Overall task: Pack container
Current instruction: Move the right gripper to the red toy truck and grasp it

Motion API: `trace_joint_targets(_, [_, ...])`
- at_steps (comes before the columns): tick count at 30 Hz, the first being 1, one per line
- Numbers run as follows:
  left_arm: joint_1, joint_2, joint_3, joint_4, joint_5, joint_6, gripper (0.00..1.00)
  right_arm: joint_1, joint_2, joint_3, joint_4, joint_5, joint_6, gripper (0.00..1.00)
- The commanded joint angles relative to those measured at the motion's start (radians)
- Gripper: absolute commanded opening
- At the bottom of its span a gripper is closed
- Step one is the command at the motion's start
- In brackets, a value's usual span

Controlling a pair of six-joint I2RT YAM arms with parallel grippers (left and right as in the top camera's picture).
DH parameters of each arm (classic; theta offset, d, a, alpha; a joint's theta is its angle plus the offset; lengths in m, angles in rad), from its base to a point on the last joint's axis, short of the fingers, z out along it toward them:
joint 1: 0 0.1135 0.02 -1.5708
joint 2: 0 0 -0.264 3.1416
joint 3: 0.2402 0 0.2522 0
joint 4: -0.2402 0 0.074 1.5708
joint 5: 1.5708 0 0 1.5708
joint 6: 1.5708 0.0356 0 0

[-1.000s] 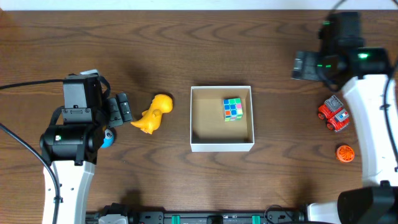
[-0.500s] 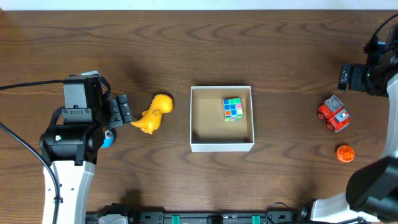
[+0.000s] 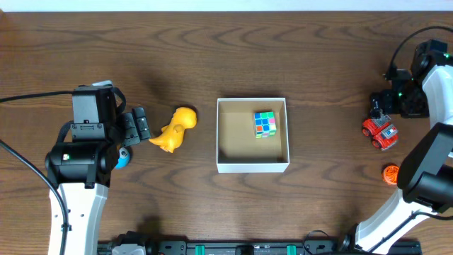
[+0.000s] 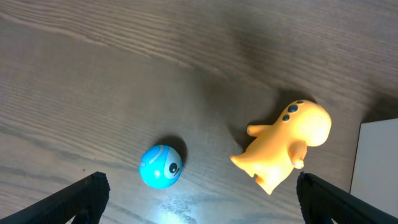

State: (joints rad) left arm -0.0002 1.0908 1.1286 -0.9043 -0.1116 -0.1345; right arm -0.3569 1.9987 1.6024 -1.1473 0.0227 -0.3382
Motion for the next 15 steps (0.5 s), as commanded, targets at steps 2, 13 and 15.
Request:
trace_joint_targets(2, [0.006, 0.0, 0.021, 0.015, -0.004, -0.01, 0.98, -0.005, 0.018, -0.006, -0.001, -0.005, -0.034, 0.99])
trace_joint_targets(13, [0.006, 0.0, 0.021, 0.023, -0.004, -0.01, 0.98, 0.006, 0.018, -0.028, 0.0, -0.005, -0.041, 0.99])
trace_joint_targets(15, [0.006, 0.0, 0.021, 0.023, -0.005, -0.01, 0.98, 0.006, 0.018, -0.028, -0.004, -0.004, -0.041, 0.99])
